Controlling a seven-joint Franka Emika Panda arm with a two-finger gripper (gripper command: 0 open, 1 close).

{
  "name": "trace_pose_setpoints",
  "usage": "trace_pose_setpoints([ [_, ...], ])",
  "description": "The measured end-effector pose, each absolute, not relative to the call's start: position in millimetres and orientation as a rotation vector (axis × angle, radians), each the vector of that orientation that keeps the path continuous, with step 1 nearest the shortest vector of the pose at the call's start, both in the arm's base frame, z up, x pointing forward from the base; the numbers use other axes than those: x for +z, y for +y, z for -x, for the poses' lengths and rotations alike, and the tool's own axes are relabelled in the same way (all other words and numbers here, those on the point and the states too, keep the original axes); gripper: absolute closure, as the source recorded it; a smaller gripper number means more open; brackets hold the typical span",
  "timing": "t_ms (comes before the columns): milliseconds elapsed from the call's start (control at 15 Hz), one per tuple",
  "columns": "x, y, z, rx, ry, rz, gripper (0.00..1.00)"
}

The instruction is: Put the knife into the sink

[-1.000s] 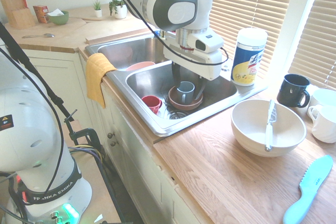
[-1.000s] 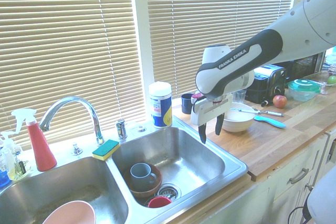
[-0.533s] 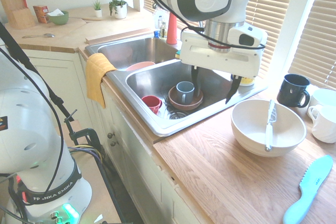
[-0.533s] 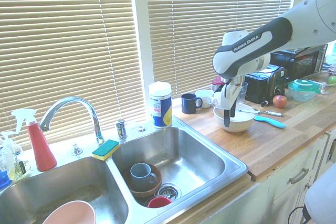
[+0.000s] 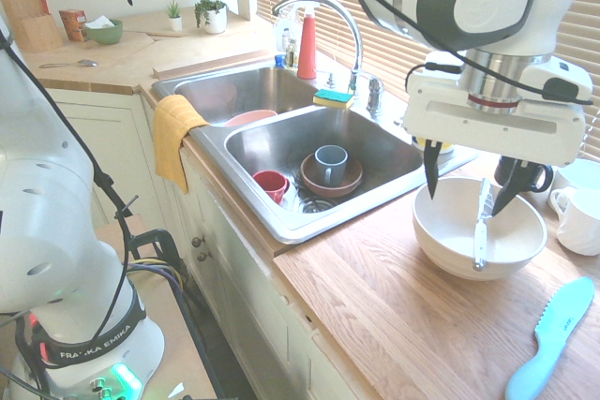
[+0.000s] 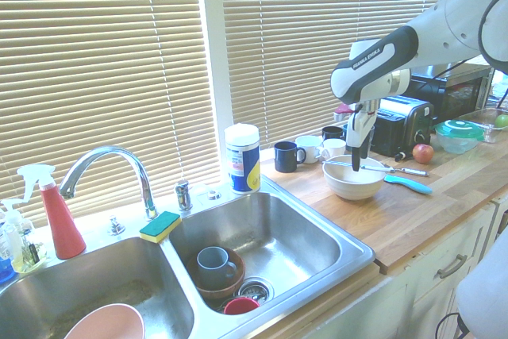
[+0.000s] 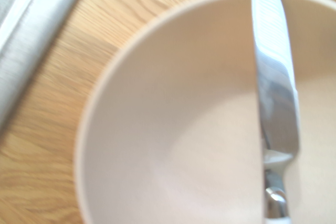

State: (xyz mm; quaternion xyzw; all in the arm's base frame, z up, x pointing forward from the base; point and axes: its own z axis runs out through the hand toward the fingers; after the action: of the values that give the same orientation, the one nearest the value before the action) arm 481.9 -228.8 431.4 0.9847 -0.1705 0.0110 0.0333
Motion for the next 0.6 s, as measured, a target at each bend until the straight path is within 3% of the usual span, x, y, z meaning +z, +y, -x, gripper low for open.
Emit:
trace_pose_setpoints([
  [67, 426.3, -238.2, -480.4, 0.018, -0.533, -3.028, 1.00],
  [600, 399.1, -245.9, -482.6, -0.051, -0.537, -3.030, 1.00],
])
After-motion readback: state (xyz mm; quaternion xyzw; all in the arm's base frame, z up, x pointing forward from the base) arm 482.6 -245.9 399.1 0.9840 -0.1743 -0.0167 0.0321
